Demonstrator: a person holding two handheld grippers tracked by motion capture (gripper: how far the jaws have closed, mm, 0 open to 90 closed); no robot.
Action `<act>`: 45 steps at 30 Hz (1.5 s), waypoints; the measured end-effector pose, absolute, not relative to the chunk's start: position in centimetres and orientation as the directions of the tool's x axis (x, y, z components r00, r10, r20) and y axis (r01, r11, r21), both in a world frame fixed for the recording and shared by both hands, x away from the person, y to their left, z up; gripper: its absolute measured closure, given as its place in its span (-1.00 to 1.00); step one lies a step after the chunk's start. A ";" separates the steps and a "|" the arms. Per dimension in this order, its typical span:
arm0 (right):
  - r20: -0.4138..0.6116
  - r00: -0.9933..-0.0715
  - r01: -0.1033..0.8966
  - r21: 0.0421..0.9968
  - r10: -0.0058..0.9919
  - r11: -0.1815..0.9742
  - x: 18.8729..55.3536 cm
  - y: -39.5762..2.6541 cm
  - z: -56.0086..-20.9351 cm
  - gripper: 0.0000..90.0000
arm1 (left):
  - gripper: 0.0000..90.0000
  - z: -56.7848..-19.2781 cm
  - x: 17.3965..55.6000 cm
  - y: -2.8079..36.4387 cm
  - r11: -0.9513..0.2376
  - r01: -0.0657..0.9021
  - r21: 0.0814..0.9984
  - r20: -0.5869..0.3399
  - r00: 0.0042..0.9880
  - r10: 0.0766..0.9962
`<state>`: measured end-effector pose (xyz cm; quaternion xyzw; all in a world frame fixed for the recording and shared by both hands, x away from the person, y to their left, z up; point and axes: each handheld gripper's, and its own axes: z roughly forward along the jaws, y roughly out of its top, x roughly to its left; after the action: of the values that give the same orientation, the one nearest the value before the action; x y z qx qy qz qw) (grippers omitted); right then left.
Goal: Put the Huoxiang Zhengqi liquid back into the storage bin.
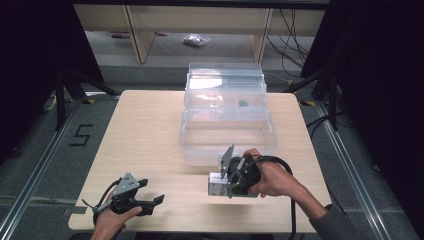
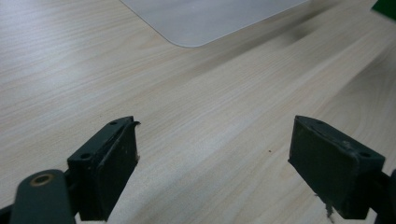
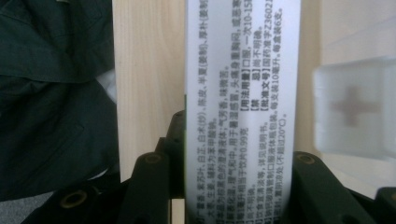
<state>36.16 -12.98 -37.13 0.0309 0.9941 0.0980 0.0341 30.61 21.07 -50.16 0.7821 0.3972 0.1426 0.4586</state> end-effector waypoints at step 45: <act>-0.115 -0.985 0.106 0.168 0.126 0.980 51.2 -17.3 -33.5 0.45 | -0.67 -50.1 30.6 21.1 -0.259 0.492 0.831 -0.149 0.645 0.750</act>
<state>51.22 -17.30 -33.48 0.0584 0.9930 0.0811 0.0628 30.64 21.10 -50.13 0.7810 0.3976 0.1395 0.4609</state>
